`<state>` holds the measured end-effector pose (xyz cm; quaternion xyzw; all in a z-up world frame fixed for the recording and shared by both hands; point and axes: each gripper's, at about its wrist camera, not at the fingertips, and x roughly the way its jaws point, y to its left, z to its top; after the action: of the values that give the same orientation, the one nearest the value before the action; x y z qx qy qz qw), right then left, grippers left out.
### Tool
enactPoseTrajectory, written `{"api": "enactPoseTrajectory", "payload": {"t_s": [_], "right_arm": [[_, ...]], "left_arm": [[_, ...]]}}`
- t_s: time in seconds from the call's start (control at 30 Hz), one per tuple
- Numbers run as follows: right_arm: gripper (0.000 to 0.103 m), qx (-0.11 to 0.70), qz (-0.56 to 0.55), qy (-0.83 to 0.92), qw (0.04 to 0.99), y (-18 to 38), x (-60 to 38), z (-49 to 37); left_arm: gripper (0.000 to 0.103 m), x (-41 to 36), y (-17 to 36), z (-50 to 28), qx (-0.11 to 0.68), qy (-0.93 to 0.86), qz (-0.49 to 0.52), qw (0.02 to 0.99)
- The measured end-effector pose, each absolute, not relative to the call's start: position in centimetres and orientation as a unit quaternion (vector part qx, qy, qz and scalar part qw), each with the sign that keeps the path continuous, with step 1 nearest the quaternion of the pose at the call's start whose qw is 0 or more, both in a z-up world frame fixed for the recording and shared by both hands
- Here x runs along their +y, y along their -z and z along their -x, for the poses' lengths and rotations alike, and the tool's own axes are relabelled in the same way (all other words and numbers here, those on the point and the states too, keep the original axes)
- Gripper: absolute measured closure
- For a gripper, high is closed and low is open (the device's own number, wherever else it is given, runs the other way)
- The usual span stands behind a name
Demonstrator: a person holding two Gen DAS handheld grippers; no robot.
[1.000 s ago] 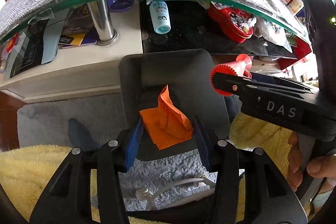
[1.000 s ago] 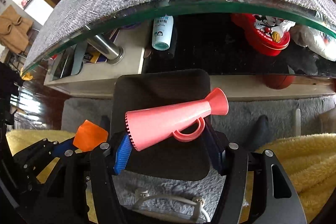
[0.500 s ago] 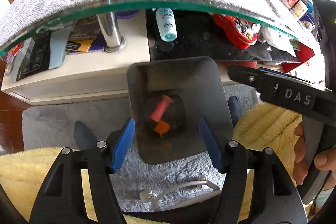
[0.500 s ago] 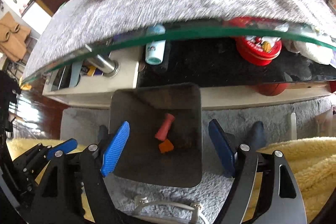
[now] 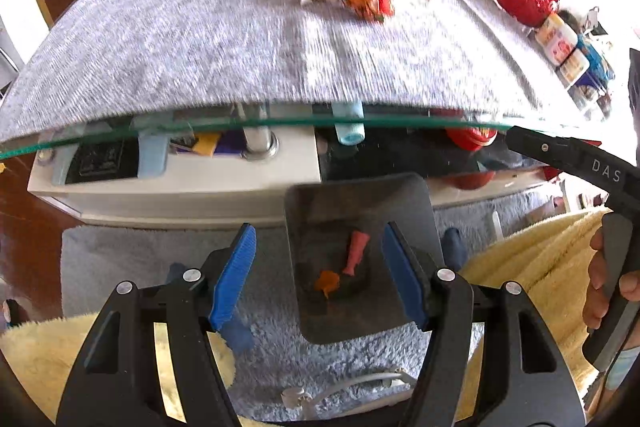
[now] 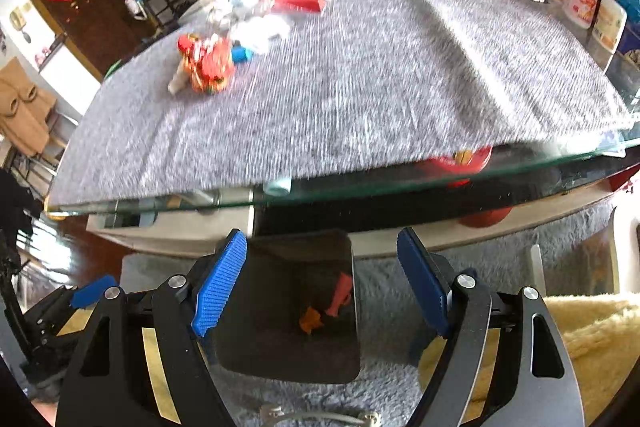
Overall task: Collect trash
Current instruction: 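Grasp the red-gold wrapper with the right tool while the left tool grasps the white tissue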
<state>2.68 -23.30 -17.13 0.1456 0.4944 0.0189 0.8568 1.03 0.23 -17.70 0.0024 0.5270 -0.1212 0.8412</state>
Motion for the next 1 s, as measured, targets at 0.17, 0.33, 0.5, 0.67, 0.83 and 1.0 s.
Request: {"api": "enactPoseTrajectory", "payload": {"t_s": [0.17, 0.33, 0.5, 0.67, 0.83, 1.0], "right_arm": [[0.024, 0.477, -0.134, -0.027, 0.868, 15.2, -22.8, -4.4], [0.024, 0.464, -0.12, -0.047, 0.877, 13.8, -21.1, -7.7], [0.025, 0.469, -0.124, -0.075, 0.871, 14.1, -19.5, -11.4], [0.03, 0.477, -0.111, -0.097, 0.866, 14.6, -17.3, -15.0], [0.033, 0.487, -0.101, -0.109, 0.861, 15.4, -15.6, -17.5], [0.042, 0.499, -0.1, -0.11, 0.854, 16.3, -15.0, -19.2]], "left_arm": [[0.041, 0.3, 16.2, -2.4, 0.514, 0.12, -0.006, 0.85], [0.039, 0.5, 15.1, -4.8, 0.5, 0.117, -0.014, 0.858], [0.031, 0.4, 14.7, -7.8, 0.494, 0.111, -0.039, 0.861], [0.031, 0.8, 14.4, -10.9, 0.489, 0.102, -0.037, 0.866], [0.03, 1.0, 14.5, -12.9, 0.495, 0.103, -0.032, 0.862], [0.03, 0.8, 14.8, -14.3, 0.5, 0.105, -0.034, 0.859]]}}
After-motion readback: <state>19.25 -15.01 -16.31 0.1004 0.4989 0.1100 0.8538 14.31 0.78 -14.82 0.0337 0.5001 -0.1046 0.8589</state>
